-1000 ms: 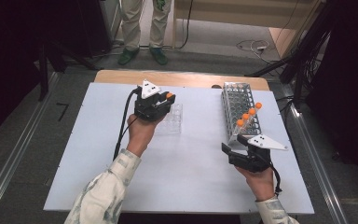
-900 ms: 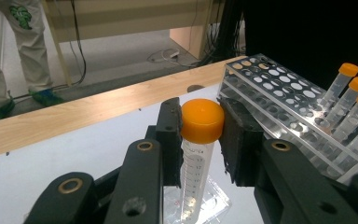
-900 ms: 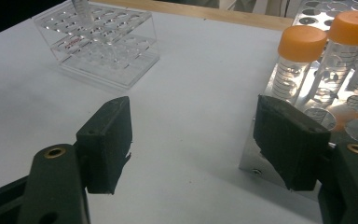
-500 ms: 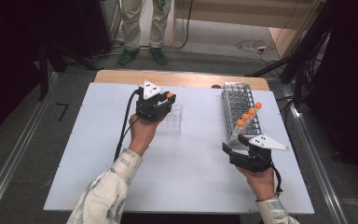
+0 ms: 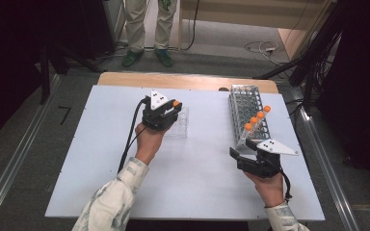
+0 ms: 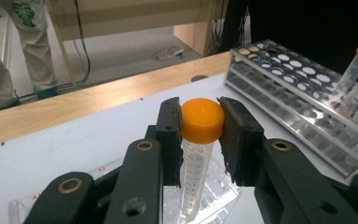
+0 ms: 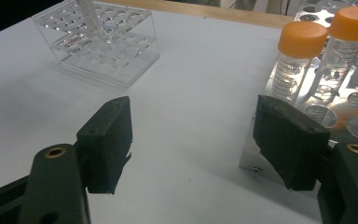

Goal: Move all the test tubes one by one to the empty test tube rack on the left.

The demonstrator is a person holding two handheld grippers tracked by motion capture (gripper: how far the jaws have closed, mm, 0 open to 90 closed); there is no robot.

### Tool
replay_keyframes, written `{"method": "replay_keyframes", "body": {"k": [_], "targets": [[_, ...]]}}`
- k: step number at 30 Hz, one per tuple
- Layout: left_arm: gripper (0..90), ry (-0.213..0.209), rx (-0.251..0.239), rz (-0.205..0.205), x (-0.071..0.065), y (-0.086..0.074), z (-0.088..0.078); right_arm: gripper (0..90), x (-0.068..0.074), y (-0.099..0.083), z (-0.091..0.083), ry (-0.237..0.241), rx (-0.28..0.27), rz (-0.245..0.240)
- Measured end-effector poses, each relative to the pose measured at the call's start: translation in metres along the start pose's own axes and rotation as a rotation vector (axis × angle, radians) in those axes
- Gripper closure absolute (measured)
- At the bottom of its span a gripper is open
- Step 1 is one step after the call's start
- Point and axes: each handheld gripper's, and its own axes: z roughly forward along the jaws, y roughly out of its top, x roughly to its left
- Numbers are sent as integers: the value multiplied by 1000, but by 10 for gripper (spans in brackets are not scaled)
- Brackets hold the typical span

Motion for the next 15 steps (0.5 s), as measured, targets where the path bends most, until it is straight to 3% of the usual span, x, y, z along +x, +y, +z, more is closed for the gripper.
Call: {"method": "replay_keyframes", "body": {"k": [9,15], "targets": [[698,15,25,28,-4,-13,6,268,-1,0,0,0,0,3],[696,18,29,21,-3,-16,7,269,-1,0,0,1,-2,2]]}}
